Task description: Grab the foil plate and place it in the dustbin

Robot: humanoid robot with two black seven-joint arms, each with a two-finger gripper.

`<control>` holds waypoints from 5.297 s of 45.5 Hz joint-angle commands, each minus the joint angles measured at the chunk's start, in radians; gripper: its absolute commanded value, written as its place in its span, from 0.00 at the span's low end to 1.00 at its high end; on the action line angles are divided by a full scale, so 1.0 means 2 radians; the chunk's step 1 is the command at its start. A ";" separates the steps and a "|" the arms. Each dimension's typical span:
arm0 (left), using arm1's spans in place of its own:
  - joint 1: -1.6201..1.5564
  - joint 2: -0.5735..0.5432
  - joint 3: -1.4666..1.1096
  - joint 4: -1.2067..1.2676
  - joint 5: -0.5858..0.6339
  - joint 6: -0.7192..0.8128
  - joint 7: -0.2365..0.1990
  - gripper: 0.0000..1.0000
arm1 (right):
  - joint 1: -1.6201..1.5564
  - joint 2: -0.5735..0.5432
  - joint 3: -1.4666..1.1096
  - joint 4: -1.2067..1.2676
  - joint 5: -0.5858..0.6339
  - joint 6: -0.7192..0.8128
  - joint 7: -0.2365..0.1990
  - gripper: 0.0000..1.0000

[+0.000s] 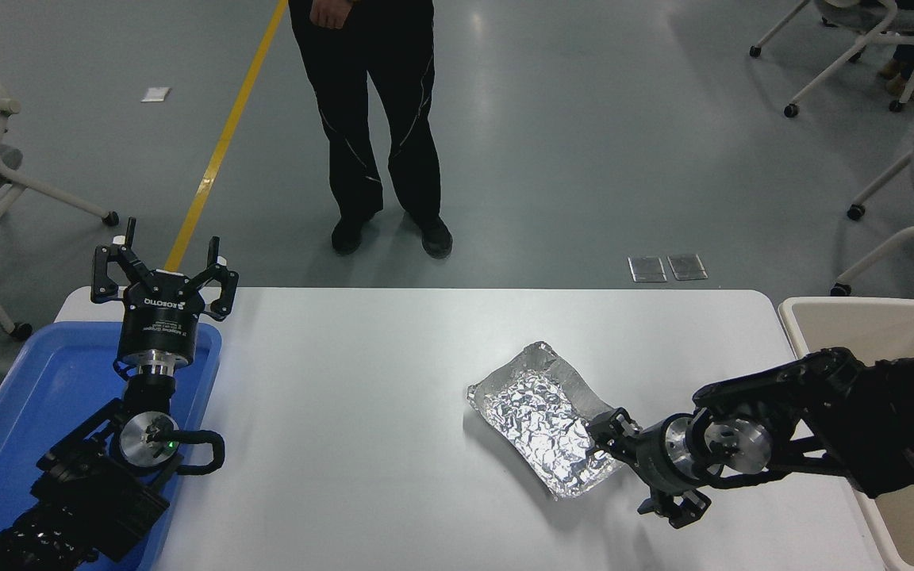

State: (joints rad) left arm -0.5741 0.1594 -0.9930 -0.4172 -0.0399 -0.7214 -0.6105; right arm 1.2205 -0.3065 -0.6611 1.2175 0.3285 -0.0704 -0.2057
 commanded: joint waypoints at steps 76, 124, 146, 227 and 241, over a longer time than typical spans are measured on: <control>0.000 0.000 0.000 0.000 0.000 0.000 0.000 0.99 | 0.540 -0.257 -0.276 0.230 -0.203 0.383 0.008 0.00; 0.000 0.001 0.000 0.000 0.000 0.000 0.000 0.99 | 0.488 -0.268 -0.327 0.092 -0.219 0.394 0.007 0.00; 0.001 0.002 0.000 0.000 0.000 0.000 0.000 0.99 | 0.024 -0.258 -0.063 -0.218 -0.180 0.193 0.006 0.00; 0.000 0.001 0.000 0.000 0.000 0.000 0.000 0.99 | 0.071 -0.223 -0.073 -0.086 -0.102 0.062 0.007 1.00; 0.000 0.001 0.000 0.000 0.000 0.000 0.000 0.99 | 0.302 -0.227 -0.192 0.081 -0.142 0.195 0.006 1.00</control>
State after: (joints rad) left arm -0.5736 0.1616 -0.9931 -0.4170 -0.0401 -0.7211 -0.6105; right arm 1.4719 -0.7430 -0.8734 1.1145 0.1075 0.1306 -0.1929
